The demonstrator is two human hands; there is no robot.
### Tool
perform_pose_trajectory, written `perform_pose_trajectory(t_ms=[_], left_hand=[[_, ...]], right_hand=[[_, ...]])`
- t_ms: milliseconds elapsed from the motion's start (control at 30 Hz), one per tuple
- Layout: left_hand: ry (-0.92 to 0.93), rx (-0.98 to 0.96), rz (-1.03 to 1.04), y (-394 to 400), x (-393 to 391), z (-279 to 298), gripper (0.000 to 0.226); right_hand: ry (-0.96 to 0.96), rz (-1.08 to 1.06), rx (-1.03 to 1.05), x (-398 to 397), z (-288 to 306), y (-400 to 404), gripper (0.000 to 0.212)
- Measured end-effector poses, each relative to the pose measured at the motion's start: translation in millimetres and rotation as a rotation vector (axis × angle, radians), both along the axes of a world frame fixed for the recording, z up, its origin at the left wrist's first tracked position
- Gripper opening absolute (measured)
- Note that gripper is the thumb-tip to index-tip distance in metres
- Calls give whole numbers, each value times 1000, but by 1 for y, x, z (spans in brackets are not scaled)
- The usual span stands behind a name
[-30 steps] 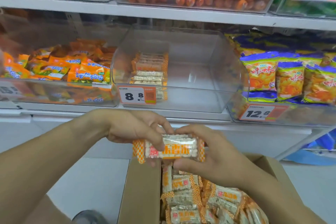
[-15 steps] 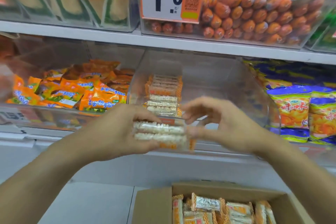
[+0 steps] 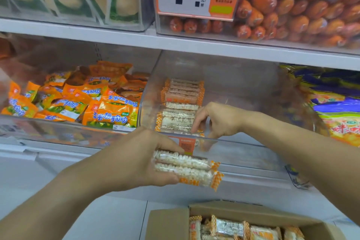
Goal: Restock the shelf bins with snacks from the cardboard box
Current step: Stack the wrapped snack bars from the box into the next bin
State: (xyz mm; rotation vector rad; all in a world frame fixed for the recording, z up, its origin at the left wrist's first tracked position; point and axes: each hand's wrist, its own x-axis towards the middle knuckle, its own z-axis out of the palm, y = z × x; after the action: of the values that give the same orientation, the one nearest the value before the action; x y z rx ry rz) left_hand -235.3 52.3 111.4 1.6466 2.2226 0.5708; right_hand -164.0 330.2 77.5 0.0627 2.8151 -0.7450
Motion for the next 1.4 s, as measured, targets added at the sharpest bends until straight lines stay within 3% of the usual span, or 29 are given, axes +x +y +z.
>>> perform_pose_trajectory(t_ms=[467,533,667,733,867,933,1067,1200,1400], left_hand=[[-9,-18,-14,8,6,-12,48],[-49,-13,-8,8,6,-11,47],[-82,4,22,9,6,-10,55],[-81,4,30,11,5,-10,57],[-84,-24,44,14,4,-12,59],[-100,-22,52,14,4,-12,59],[-105,-18,52,15,4,-11,59],[-106,-16,53,15,4,-12,58],[-130,-1,49,15,5,-10,56]], right_hand=[[95,76,83,-1,-11,12,10],[89,56,69,2,-9,13,13],[59,86,104,4,-3,11,48],[65,104,161,0,-6,9,54],[111,139,215,-5,-10,8,22],[103,116,201,-4,-8,10,16],[173,60,173,-9,-4,11,22],[121,66,260,-20,0,5,46],[156,8,262,-25,1,8,30]])
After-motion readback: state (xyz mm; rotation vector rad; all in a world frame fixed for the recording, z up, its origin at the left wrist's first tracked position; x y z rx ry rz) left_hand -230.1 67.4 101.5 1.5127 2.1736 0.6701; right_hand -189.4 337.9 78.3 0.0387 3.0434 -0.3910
